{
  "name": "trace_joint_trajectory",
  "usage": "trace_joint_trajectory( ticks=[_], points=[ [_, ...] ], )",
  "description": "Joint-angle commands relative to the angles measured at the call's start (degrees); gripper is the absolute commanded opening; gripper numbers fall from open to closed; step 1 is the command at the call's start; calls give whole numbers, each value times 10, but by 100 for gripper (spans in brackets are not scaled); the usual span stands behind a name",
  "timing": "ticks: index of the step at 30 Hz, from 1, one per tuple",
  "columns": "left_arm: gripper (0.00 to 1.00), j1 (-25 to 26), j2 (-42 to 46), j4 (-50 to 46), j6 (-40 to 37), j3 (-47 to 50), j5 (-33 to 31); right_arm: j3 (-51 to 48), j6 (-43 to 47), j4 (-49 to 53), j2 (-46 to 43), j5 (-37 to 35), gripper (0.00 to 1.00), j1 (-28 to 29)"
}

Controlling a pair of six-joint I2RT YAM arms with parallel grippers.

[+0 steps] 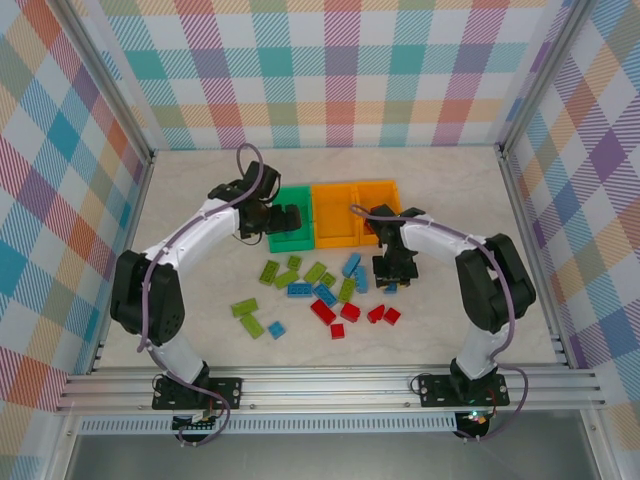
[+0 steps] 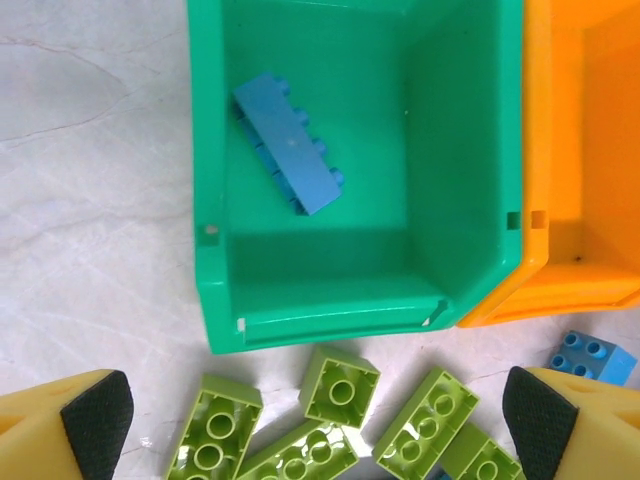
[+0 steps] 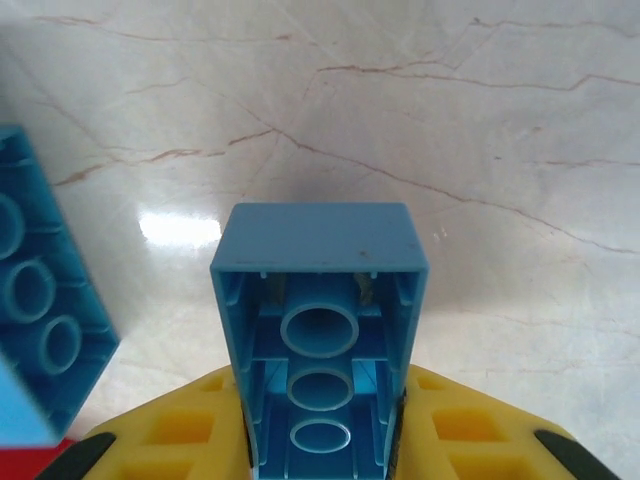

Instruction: Sort the legos into containers by color

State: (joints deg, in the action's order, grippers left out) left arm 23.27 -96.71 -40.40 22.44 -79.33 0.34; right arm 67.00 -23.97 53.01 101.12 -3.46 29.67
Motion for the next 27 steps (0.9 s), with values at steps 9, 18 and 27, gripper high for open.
trace_joint_trajectory(
  ticks=[9,18,27],
  points=[
    [100,-12,142,-22,58,164,-42,306,-56,30,52,109,22,57],
    [100,-10,251,-11,100,283,-17,596,-71,79,267,184,22,74],
    [100,37,305,-80,183,323,22,741,-103,128,389,190,25,78]
  ],
)
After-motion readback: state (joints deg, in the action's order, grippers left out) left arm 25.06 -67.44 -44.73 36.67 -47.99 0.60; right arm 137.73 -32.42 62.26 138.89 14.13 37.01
